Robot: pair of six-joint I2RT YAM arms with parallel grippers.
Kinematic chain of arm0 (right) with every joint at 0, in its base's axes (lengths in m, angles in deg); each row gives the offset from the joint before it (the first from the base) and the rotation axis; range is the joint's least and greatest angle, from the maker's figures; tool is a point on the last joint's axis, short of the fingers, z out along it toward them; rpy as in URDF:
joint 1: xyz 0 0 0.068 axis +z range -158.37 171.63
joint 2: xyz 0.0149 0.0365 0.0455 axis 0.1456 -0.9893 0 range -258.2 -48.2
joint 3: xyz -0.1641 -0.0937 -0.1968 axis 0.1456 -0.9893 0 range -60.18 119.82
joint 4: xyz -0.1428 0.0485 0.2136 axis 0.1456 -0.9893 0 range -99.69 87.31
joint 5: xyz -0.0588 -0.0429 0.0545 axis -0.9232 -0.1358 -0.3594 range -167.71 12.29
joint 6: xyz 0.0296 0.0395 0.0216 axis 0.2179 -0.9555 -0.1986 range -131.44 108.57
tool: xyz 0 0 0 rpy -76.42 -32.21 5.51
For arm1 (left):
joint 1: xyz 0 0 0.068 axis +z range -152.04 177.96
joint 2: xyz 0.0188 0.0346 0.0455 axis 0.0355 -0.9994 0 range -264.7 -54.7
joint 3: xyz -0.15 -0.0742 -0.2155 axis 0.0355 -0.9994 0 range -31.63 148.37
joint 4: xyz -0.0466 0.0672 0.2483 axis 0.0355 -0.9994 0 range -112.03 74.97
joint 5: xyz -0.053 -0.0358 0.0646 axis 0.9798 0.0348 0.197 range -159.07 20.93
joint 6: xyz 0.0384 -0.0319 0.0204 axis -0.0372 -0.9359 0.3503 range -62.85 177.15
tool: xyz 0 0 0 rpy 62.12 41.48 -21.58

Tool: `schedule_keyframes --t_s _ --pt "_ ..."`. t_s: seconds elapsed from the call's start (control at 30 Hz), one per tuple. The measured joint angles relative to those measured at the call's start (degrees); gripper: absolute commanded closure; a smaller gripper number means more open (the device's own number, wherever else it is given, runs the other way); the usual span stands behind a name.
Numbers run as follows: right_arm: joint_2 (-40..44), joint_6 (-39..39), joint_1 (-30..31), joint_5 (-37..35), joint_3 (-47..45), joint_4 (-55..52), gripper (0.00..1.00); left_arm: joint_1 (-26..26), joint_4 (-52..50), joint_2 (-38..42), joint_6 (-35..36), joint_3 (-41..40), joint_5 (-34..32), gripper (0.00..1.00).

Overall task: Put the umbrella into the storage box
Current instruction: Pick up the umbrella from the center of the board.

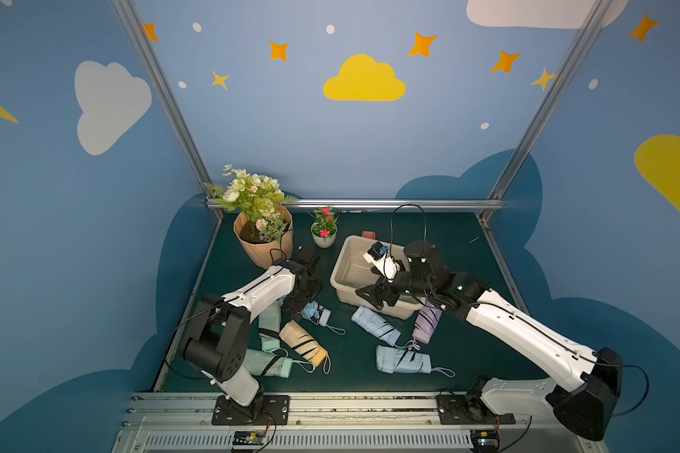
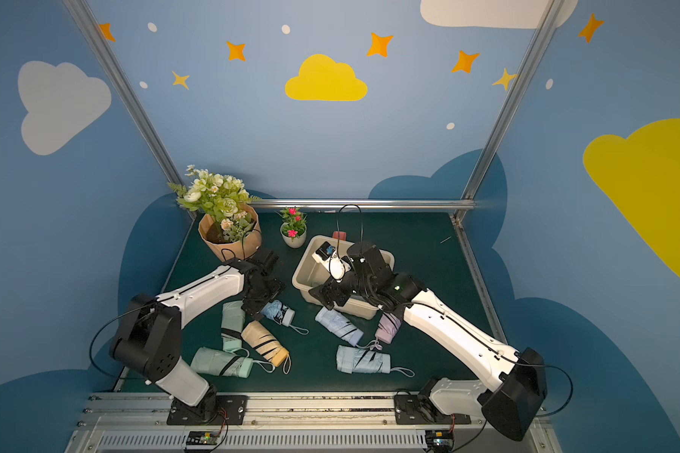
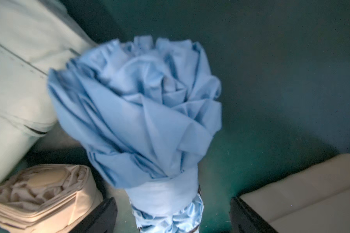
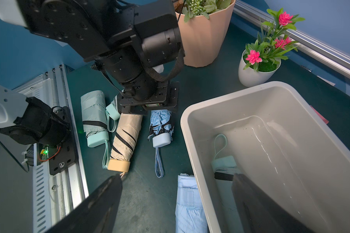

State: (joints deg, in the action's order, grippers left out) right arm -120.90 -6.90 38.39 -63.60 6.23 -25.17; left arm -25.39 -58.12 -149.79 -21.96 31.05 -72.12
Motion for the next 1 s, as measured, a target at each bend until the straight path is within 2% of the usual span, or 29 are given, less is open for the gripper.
schedule_keyframes --t_s 0.2,0.53,1.0 --pt "0.39 -0.02 0.02 0.0 -0.11 0.0 0.08 0.04 1.66 -3.02 -1.95 -0.39 1.33 0.22" --pt "1.66 -0.04 0.22 -0.07 -0.76 -0.04 0.08 0.39 4.39 -3.61 -5.11 -2.99 2.27 0.3" --pt "2.27 -0.09 0.52 -0.17 -0.87 -0.02 0.08 1.03 7.08 -2.91 -6.62 -4.92 3.15 0.58"
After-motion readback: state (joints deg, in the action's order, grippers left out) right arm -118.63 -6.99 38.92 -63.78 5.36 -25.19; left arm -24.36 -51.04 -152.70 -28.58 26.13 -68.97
